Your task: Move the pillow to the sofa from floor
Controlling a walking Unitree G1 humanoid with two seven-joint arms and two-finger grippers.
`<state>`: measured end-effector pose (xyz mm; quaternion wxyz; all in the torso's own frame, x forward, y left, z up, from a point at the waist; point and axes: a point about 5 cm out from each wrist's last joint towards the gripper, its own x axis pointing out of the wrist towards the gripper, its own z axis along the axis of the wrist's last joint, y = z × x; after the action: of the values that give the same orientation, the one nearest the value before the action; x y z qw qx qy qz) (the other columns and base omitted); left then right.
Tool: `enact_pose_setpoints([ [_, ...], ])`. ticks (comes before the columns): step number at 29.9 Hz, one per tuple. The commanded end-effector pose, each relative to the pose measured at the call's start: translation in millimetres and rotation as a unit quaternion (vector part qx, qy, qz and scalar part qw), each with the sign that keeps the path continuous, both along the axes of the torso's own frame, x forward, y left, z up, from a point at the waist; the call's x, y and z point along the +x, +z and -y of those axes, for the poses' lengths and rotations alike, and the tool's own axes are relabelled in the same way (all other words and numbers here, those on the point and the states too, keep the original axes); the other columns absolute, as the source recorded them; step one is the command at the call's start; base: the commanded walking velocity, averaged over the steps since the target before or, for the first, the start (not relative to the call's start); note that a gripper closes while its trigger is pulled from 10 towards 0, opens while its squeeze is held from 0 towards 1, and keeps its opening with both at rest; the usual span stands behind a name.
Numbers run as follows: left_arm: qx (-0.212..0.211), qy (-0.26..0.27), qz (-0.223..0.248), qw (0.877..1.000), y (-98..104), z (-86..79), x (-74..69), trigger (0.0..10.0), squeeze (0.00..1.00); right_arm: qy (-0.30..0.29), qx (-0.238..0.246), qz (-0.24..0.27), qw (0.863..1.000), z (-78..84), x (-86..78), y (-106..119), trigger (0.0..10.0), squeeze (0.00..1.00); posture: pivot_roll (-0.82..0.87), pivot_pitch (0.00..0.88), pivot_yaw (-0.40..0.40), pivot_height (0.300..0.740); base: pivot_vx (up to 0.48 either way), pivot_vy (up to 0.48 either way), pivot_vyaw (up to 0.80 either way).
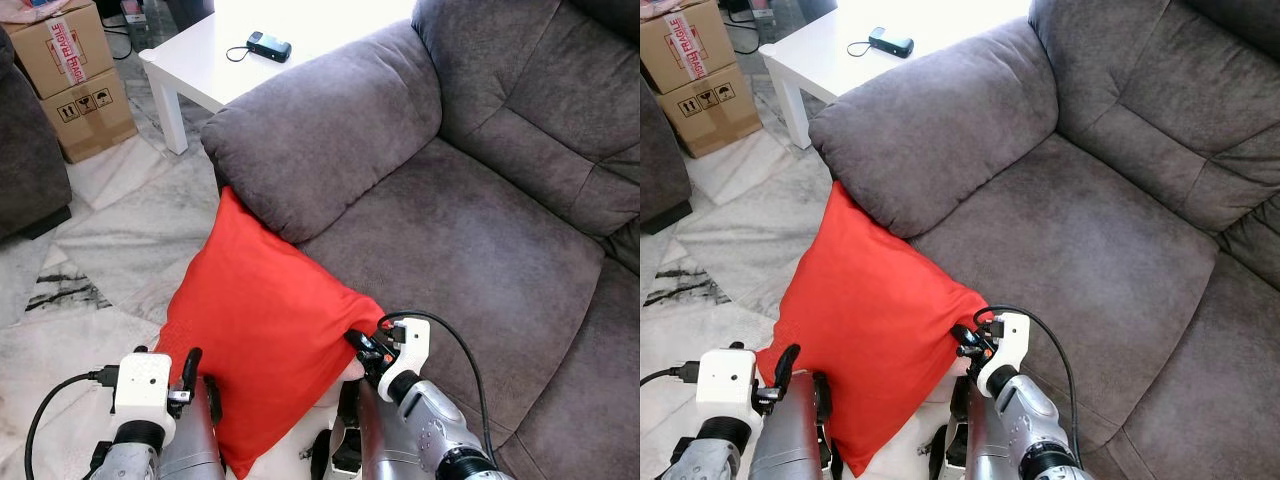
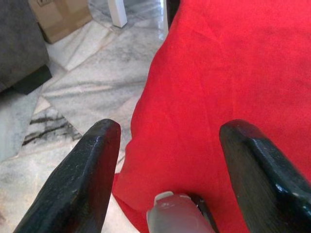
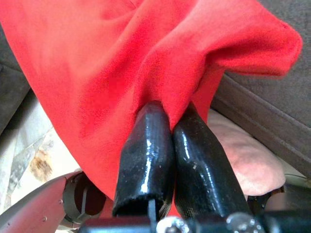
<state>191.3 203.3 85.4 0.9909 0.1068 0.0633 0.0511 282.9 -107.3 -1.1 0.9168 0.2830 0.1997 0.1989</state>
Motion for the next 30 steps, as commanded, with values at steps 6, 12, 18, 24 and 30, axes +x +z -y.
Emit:
enact_pose_setpoints([
  [6,0.001,0.001,-0.018,1.000,-14,5.0,2.8,10.0,0.00,-0.025,-0.009,-0.012,1.000,7.8,-7.1,-9,0.0,0.00,0.25,0.124,-0.239,0.603,0.000,0.000,0.00],
  [12,0.000,-0.002,-0.011,1.000,-19,6.6,16.2,10.0,0.00,-0.020,-0.026,0.018,0.999,11.1,-7.9,-6,10.0,0.00,0.23,0.046,-0.229,0.603,0.000,0.000,0.00],
  [18,0.005,-0.014,-0.006,1.000,-22,5.0,28.2,10.0,0.00,-0.028,-0.055,0.034,0.997,19.2,-4.0,-2,10.0,0.00,0.20,0.000,-0.204,0.603,0.000,0.000,0.00],
  [24,0.009,-0.023,-0.004,1.000,-26,4.1,37.0,10.0,0.00,-0.041,-0.078,0.051,0.995,26.1,-4.6,0,10.0,0.00,0.18,0.000,-0.179,0.603,0.000,0.000,0.00],
  [30,0.009,-0.029,0.006,1.000,-24,4.8,49.6,10.0,0.00,-0.089,-0.084,0.068,0.990,43.4,-2.4,5,10.0,0.00,0.15,0.000,-0.148,0.603,0.000,0.000,0.00],
])
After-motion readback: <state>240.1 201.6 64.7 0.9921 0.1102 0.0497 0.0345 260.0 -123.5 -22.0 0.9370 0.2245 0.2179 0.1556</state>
